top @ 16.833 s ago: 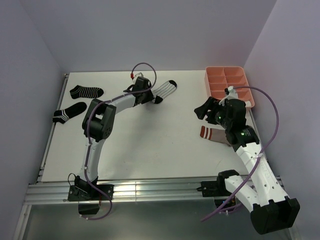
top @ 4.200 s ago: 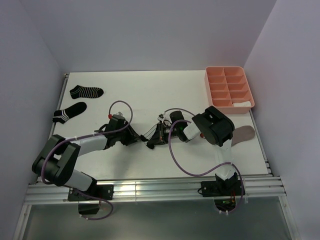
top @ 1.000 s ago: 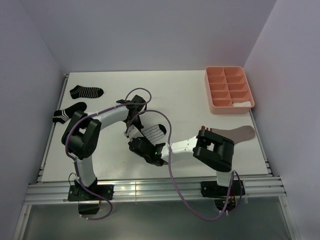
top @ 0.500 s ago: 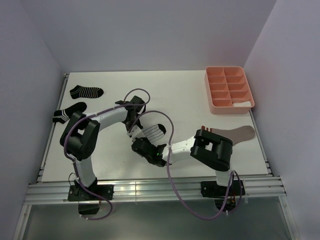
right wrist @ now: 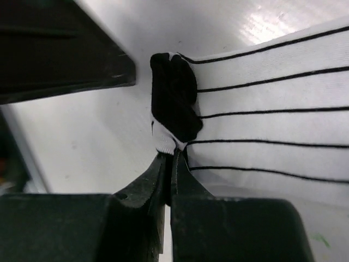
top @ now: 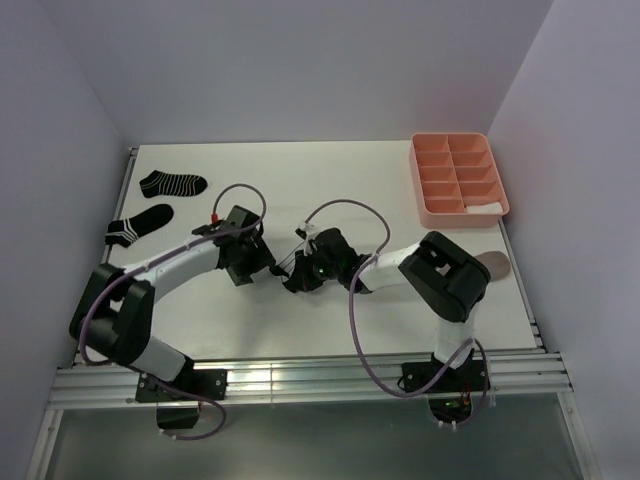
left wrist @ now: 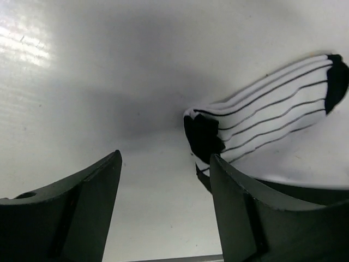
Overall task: Roll the socks
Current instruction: Roll the sock at the center of the board.
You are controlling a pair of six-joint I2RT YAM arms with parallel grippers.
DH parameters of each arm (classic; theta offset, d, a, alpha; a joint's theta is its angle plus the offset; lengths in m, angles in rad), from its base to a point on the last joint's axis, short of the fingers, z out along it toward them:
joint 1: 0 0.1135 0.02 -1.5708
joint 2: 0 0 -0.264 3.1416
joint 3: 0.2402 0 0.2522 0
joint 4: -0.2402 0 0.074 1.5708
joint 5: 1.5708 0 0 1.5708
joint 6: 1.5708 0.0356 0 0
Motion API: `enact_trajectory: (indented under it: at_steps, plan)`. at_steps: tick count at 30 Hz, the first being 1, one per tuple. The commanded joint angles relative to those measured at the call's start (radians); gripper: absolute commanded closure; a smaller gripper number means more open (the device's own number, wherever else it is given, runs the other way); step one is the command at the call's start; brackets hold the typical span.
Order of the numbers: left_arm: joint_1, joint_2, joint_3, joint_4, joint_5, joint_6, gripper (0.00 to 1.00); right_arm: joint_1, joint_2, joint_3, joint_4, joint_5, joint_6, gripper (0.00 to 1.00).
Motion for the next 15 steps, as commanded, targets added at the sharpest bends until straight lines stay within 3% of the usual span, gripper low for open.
enact_trajectory:
  at_steps: [1,6,15]
  plan:
    - [-0.003,-0.122,-0.084,0.161,0.01,-0.055,0.29,-0.049,0.066,-0.014,0.077,-0.3,0.136,1.0]
    - [-0.003,-0.194,-0.202,0.274,0.037,-0.059,0.33,-0.118,0.179,-0.001,0.181,-0.457,0.3,1.0]
    - [-0.003,-0.185,-0.332,0.437,0.103,-0.076,0.43,-0.212,0.307,-0.025,0.371,-0.578,0.54,1.0]
